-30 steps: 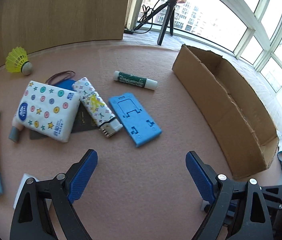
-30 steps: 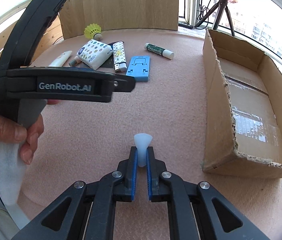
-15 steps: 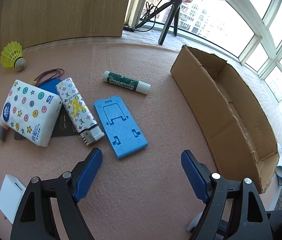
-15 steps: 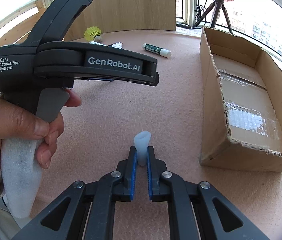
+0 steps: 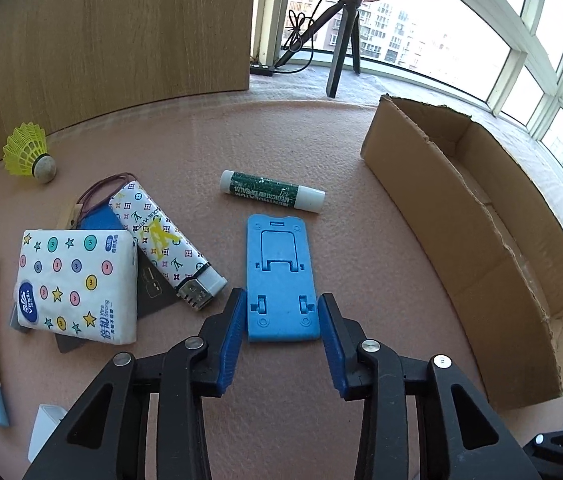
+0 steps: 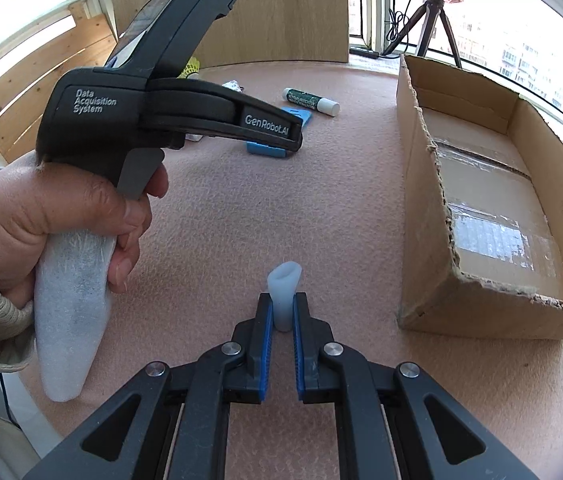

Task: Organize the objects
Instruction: 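Carry the foam cylinder toward the box with the right tool while the left tool grasps the blue phone stand, then release the foam cylinder into the box with the right tool while the left tool drops the blue stand in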

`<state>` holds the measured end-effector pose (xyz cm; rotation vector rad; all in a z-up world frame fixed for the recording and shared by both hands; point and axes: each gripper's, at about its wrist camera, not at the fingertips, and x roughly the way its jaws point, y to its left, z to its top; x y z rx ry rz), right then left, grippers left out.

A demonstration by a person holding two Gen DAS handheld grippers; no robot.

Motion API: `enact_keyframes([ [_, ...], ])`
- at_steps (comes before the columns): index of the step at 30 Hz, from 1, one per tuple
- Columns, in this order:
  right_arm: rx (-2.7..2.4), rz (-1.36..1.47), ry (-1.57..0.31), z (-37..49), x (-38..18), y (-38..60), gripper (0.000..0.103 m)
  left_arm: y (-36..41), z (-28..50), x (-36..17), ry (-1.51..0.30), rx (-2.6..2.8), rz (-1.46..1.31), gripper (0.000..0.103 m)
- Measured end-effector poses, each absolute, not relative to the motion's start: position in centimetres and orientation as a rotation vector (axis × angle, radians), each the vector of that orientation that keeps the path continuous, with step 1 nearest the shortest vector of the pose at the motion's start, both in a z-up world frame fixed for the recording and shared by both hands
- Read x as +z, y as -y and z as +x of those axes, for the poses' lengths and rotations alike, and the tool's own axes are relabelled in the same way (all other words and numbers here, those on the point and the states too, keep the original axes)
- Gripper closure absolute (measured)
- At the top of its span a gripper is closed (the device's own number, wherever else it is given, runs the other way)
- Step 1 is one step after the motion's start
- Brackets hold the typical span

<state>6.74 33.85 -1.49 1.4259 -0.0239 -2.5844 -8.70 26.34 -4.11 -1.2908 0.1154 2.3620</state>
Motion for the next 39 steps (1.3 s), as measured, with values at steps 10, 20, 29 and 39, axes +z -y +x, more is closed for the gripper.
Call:
enact_keyframes([
  [10,-2.657,1.347,0.024,6.9,0.7,-33.2,0.096,-23.4,-4.1,-1.0,-0.068,2.392,-1.244,0.064],
  [20,-2.8,1.133,0.02,6.3,8.2,-34.6,0.096,-21.7,-1.1,9.0,-0.058,2.508,-1.113,0.064],
  [29,-2.82,1.005,-0.025,6.3,11.3,-36.5,0.096,-23.7,1.1,13.1,-0.057,2.566,-1.024,0.064],
  [39,-2.839,1.0,0.015,6.6,11.0,-43.3,0.096,-31.5,1.5,12.5,-0.117,2.526,-1.034,0.064],
])
